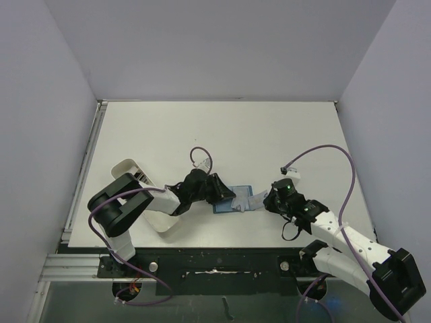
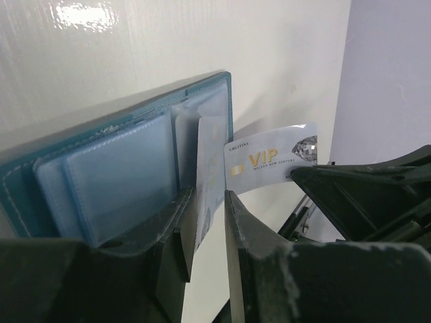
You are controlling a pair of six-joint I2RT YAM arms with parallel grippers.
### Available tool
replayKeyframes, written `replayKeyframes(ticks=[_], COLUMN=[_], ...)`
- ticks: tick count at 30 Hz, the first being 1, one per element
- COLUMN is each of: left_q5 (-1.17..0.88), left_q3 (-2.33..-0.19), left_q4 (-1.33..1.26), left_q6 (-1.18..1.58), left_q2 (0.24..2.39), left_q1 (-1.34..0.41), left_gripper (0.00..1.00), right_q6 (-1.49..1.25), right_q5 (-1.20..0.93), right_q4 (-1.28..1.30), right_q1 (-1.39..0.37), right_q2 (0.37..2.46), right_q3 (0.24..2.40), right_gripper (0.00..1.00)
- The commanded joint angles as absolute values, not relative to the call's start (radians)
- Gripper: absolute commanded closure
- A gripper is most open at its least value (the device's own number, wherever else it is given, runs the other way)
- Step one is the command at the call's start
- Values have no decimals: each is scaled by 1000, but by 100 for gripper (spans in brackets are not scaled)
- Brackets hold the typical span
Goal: Put the credit cards into the card holder
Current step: Insert the credit card into the card holder.
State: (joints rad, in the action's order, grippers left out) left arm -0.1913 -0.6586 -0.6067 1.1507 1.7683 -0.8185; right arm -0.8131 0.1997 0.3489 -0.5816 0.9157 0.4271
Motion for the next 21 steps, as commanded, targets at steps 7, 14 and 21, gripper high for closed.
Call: replayKeyframes(ticks=[7, 14, 21], left_q5=[-286, -281, -259], left_q3=[-601, -590, -586], left_q4=[-898, -986, -944], left_q6=[1259, 1287, 1247], left_q2=[1812, 1847, 1830], left_q1=[-834, -834, -833], left_gripper=[75, 71, 71], right_q6=[-815, -818, -814], right_q5=[201, 198, 196], right_q4=[350, 345, 361], right_q1=[-587, -592, -599], right_q2=[921, 929, 920], right_q3=[407, 408, 425], right_gripper=[100, 100, 100])
